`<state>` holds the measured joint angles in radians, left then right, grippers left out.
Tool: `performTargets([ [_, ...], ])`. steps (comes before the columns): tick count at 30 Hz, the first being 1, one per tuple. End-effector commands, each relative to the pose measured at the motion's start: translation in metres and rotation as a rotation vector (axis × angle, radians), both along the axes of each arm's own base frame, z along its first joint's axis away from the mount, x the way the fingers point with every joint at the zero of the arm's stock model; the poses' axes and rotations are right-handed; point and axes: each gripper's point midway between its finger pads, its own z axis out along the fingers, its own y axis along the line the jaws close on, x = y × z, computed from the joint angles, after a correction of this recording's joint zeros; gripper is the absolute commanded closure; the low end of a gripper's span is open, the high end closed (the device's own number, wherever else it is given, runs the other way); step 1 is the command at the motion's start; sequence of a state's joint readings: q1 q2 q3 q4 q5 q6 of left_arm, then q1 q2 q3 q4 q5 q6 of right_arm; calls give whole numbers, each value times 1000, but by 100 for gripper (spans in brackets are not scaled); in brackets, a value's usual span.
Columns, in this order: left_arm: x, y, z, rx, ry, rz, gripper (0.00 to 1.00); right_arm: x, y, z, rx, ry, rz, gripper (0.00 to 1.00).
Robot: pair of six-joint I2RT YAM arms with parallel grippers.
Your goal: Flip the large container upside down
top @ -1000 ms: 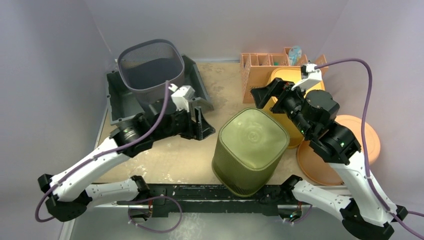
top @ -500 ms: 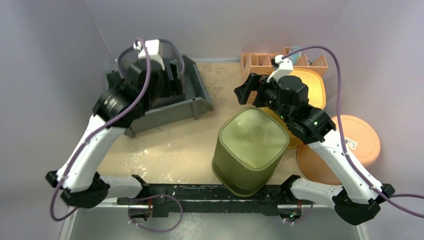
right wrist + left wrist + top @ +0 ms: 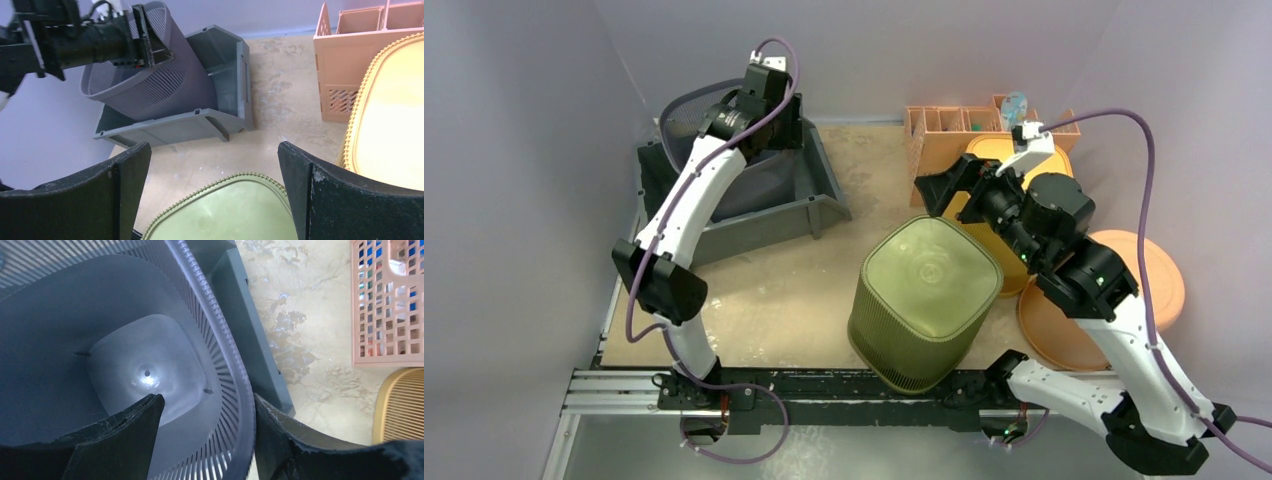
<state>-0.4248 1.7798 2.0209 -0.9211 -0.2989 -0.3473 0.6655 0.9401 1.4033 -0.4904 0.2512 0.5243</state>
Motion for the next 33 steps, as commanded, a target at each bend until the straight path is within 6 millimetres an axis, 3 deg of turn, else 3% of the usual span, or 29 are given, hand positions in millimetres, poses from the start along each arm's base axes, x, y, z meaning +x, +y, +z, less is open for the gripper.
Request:
performTargets([
  [1, 18, -18, 27, -66, -85, -78, 45, -2, -10, 11, 42, -37, -40, 0],
  [3, 20, -18, 27, -63, -90, -79, 59, -3, -12, 10, 38, -38, -46, 0],
  [7, 22, -7, 30, -16, -101, -46, 100, 1, -10, 5, 15, -30, -45, 0],
  [10, 20, -4, 49, -20, -139, -44, 100, 5, -6, 0, 2, -16, -41, 0],
  [15, 2, 1, 131, -87, -325, -62, 100, 10, -1, -5, -5, -8, -34, 0],
  [18, -17, 12, 180, -108, -433, -58, 100, 12, 5, -4, -3, -19, -12, 0],
  [23, -63, 36, 240, -146, -577, -44, 100, 17, 9, -1, -28, -29, -3, 0],
  [27, -105, 49, 263, -183, -639, -66, 100, 21, 10, 1, -28, -36, -13, 0],
  [33, -182, 46, 286, -240, -735, -269, 100, 21, 12, -2, -11, -43, -6, 0],
])
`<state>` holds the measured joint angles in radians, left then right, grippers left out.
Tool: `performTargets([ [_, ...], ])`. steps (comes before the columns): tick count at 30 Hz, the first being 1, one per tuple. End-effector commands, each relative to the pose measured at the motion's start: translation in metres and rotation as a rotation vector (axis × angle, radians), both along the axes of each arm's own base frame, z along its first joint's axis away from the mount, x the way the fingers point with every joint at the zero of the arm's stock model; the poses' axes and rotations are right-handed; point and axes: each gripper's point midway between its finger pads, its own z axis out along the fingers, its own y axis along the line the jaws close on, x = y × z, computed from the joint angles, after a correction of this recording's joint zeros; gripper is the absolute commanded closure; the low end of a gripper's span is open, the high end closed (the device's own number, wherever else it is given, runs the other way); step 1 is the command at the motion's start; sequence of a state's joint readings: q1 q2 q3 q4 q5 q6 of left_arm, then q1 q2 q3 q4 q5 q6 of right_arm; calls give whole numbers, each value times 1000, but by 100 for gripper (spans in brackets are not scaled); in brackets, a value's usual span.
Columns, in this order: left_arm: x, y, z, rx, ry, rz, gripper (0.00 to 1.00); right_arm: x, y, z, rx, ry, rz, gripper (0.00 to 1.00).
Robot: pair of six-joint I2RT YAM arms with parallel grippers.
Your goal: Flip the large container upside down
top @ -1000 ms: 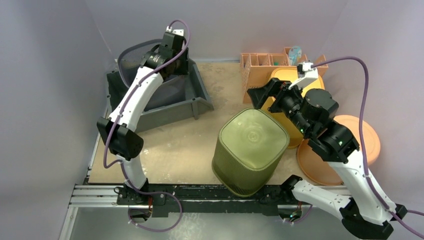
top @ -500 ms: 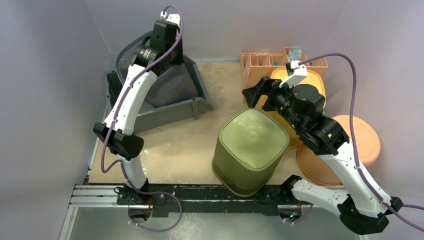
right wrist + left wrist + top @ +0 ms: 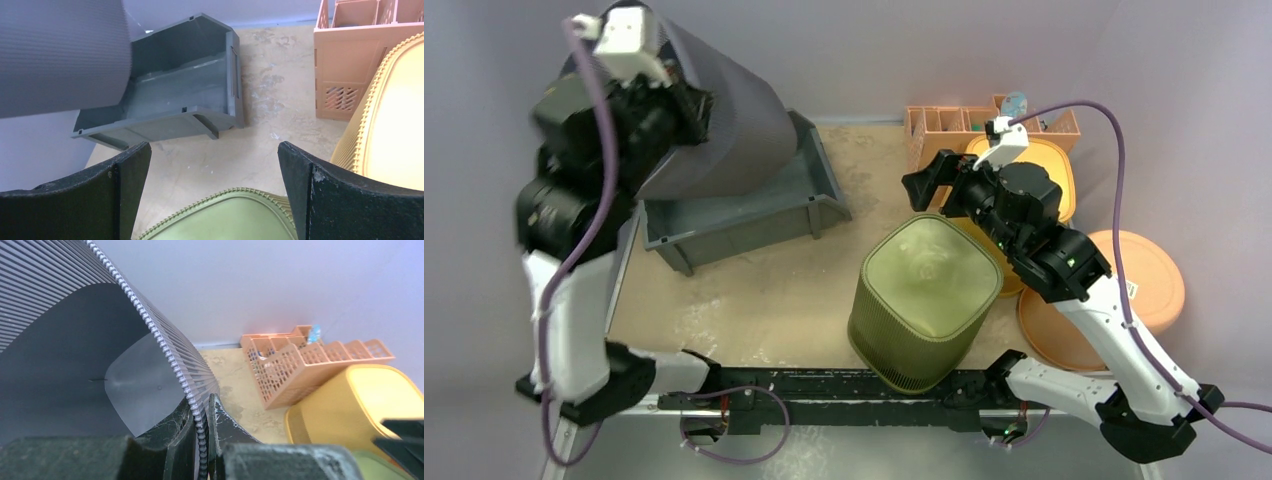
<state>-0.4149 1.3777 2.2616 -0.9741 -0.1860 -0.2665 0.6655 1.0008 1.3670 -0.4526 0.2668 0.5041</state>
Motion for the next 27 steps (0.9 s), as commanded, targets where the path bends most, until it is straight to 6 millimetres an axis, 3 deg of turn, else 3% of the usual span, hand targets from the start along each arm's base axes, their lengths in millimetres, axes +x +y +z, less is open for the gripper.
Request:
performTargets([
  [1, -58, 0, 56, -17, -235, -151, 100, 1, 1, 23, 44, -82, 11, 0],
  [5, -85, -4, 52, 13, -216, -237, 100, 0, 0, 24, 33, -81, 12, 0],
  [11, -89, -9, -12, 63, -47, -283, 100, -6, -7, 24, 38, -83, -3, 0],
  [15, -99, -30, -51, 89, 46, -427, 100, -6, -10, 22, 35, -80, -12, 0],
  [23, -84, -40, -105, 140, 177, -465, 100, -6, -8, 17, 39, -59, -15, 0],
  [27, -83, -47, -113, 149, 199, -503, 100, -4, -7, 14, 45, -53, -16, 0],
])
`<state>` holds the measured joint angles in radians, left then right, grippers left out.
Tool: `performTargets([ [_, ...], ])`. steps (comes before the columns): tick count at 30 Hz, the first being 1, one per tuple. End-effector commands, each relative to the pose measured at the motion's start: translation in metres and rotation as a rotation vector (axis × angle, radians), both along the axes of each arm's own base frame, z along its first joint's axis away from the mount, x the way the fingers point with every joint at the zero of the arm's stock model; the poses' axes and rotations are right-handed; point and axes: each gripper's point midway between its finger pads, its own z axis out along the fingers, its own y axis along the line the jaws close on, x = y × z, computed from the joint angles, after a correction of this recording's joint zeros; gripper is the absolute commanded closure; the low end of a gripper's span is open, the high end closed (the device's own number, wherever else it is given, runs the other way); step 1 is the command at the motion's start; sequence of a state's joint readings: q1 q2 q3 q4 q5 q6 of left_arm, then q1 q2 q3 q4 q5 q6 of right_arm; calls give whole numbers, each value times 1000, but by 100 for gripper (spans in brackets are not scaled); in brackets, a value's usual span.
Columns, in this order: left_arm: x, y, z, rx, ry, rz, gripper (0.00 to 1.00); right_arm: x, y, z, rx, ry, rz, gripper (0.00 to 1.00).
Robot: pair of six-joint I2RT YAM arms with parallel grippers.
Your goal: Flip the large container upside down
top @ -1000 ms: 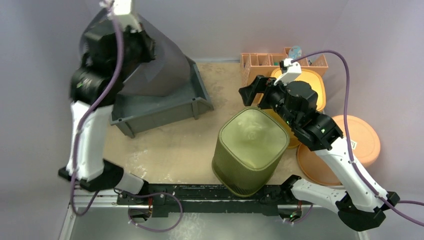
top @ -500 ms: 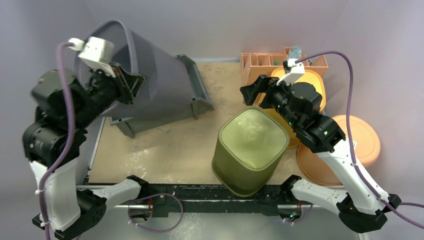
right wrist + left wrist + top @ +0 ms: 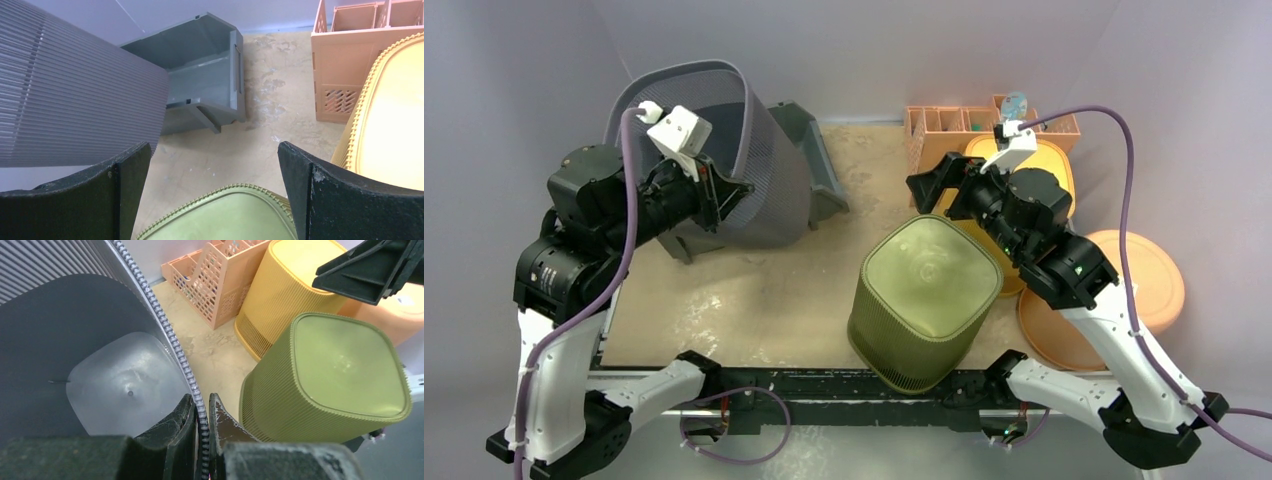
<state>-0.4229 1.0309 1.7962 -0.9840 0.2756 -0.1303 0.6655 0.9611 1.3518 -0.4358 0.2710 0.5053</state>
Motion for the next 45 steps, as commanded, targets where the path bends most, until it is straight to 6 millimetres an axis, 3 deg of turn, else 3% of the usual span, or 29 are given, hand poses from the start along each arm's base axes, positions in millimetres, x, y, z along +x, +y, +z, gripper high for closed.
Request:
performTargets([
  [1, 22, -2, -36, 74, 97, 25, 100, 4, 1, 4, 18, -17, -10, 0],
  [4, 38, 14, -40, 108, 84, 140, 100, 5, 4, 4, 21, -15, 0, 0],
  [10, 74, 46, -75, 266, 122, 351, 100, 10, 12, 0, 25, -16, 14, 0],
  [16, 93, 67, -54, 263, 38, 506, 100, 15, 21, -4, 20, -11, 40, 0],
  [19, 107, 76, -53, 304, 27, 573, 100, 18, 22, -10, 9, -13, 40, 0],
  [23, 99, 50, -26, 196, 14, 446, 100, 18, 24, -12, 6, -2, 49, 0],
  [26, 76, 28, 3, 76, -12, 310, 100, 16, 20, -11, 7, -9, 36, 0],
  [29, 53, 6, 14, 20, 18, 158, 100, 15, 15, -13, 3, -20, 19, 0],
  [36, 25, 2, 54, -72, -56, 90, 100, 20, 27, -19, 7, -7, 54, 0],
  [39, 26, -8, 45, -73, -23, 41, 100, 20, 28, -21, 6, 0, 60, 0],
  [45, 42, -39, 2, -119, 91, -56, 100, 15, 17, -18, 1, -9, 26, 0],
])
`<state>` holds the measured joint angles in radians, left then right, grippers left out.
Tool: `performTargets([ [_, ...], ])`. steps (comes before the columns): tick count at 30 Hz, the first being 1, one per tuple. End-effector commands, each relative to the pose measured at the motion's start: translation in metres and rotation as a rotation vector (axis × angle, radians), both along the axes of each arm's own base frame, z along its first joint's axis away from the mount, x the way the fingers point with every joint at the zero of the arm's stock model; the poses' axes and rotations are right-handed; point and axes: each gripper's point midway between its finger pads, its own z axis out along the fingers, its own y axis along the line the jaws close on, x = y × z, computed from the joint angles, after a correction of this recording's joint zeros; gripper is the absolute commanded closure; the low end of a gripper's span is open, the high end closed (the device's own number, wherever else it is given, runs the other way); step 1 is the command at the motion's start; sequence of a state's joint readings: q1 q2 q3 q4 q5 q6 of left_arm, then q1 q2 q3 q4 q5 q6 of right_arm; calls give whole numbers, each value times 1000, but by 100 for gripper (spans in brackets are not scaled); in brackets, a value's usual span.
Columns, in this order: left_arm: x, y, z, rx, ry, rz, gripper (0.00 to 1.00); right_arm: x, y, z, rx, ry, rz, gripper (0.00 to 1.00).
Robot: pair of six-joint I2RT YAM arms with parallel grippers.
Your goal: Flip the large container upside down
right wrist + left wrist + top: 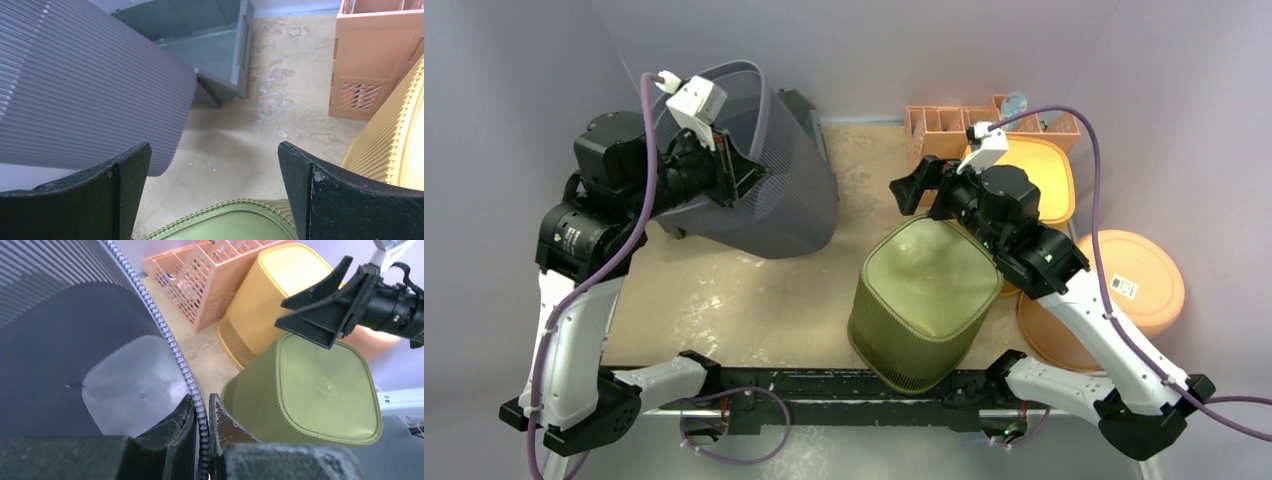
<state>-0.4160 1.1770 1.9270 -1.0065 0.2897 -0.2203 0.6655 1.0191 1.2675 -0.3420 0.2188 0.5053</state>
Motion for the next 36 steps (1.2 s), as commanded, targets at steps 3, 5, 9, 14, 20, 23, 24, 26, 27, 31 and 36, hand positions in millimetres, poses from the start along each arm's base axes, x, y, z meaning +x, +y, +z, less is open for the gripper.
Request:
performTargets([
  [3, 10, -26, -7, -93, 5, -85, 100, -4, -13, 17, 23, -56, -37, 0],
  [5, 6, -26, -3, -123, 3, -86, 100, -5, -13, 17, 24, -56, -38, 0],
  [9, 0, -22, 5, -182, 16, -52, 100, -3, -11, 14, 26, -47, -34, 0],
  [14, 4, -7, -3, -239, 39, 74, 100, -2, -5, 13, 29, -43, -15, 0],
  [20, 11, 7, -7, -467, -26, 201, 100, -4, -7, 18, 38, -53, -19, 0],
  [23, 9, 17, -4, -606, -89, 242, 100, -4, -8, 21, 38, -56, -18, 0],
  [24, 9, 20, -6, -641, -98, 255, 100, -5, -8, 21, 38, -55, -18, 0],
  [26, 7, 22, -15, -686, -98, 266, 100, -5, -9, 19, 42, -49, -26, 0],
  [27, 6, 23, -19, -698, -94, 266, 100, -5, -10, 19, 46, -49, -29, 0],
  [31, -1, 29, -43, -725, -54, 297, 100, -5, -9, 19, 54, -49, -24, 0],
  [36, -4, 45, -91, -602, 50, 414, 80, -5, -3, 31, 68, -68, 0, 0],
])
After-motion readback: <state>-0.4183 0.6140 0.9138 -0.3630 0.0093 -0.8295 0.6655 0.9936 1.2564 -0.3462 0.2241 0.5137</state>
